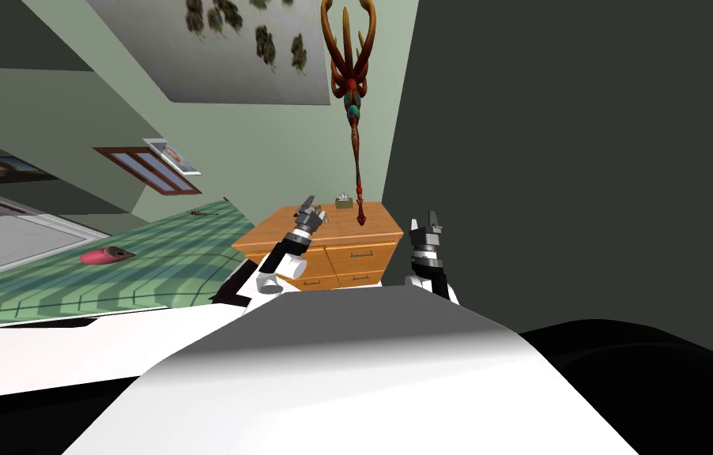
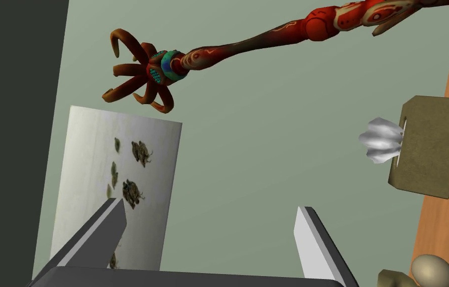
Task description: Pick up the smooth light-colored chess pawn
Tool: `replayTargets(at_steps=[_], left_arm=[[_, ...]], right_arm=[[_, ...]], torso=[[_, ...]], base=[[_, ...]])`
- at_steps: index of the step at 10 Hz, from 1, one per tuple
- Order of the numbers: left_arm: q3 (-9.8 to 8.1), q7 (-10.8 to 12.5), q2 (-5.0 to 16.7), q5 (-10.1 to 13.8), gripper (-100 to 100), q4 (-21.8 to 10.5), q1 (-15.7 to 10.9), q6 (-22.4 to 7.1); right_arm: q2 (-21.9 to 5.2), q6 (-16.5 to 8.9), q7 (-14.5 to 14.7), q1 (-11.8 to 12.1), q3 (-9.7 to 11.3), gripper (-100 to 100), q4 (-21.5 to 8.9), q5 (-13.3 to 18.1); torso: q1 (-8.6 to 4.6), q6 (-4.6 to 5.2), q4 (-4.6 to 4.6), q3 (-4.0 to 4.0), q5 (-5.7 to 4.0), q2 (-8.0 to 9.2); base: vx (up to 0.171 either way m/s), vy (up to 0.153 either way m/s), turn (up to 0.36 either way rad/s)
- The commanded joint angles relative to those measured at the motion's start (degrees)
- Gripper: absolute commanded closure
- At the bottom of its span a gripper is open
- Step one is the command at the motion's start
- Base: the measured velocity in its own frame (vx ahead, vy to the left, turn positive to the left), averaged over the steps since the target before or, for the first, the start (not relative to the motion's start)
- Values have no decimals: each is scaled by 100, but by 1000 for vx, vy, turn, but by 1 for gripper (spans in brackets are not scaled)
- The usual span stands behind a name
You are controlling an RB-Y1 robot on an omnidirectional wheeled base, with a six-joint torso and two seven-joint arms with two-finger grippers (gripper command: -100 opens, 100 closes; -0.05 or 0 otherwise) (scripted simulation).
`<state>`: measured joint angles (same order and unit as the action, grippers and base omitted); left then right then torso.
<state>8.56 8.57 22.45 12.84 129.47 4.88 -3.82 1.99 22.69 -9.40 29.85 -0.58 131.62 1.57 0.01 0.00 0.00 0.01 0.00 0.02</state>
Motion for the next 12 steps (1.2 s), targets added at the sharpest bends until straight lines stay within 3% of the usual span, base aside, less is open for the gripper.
replayTargets(at_steps=[1,2,3,4,5,7,8,9,10,12], left_arm=[[28,23,65,69,-100,-16,-125,-286],[28,23,65,69,-100,-16,-125,-334],[78,75,212,213,-100,-89,-373,-550],[78,75,212,213,-100,-89,-373,-694],[125,133,358,356,-100,-172,-621,-854],[125,133,358,356,-100,-172,-621,-1063],[168,199,502,498,-100,-265,-866,-1271],[168,199,502,498,-100,-265,-866,-1411],[206,271,646,636,-100,-369,-1108,-1585],[206,271,646,636,-100,-369,-1108,-1819]], right_arm=[[0,0,0,0,0,0,0,0],[0,0,0,0,0,0,0,0],[0,0,0,0,0,0,0,0],[0,0,0,0,0,0,0,0],[0,0,0,0,0,0,0,0],[0,0,0,0,0,0,0,0],[0,0,0,0,0,0,0,0],[0,0,0,0,0,0,0,0],[0,0,0,0,0,0,0,0],[0,0,0,0,0,0,0,0]], torso=[[0,0,0,0,0,0],[0,-1,0,0,0,1],[-1,-1,0,0,0,-1],[-1,0,0,-1,0,-1],[-1,-1,0,-1,0,-1],[-1,-1,0,-1,0,-1],[-1,-2,-1,-1,0,-1],[-2,0,-1,-1,0,-2],[-1,-1,-1,-1,0,-1],[-1,-1,-1,-1,0,-2]], base=[[-9,4,-7],[0,0,0],[-6,1,-7],[-6,2,-11],[-7,3,-20],[-3,2,-6],[-4,1,-18],[-4,2,-17],[-4,2,-29],[-1,1,-10]])
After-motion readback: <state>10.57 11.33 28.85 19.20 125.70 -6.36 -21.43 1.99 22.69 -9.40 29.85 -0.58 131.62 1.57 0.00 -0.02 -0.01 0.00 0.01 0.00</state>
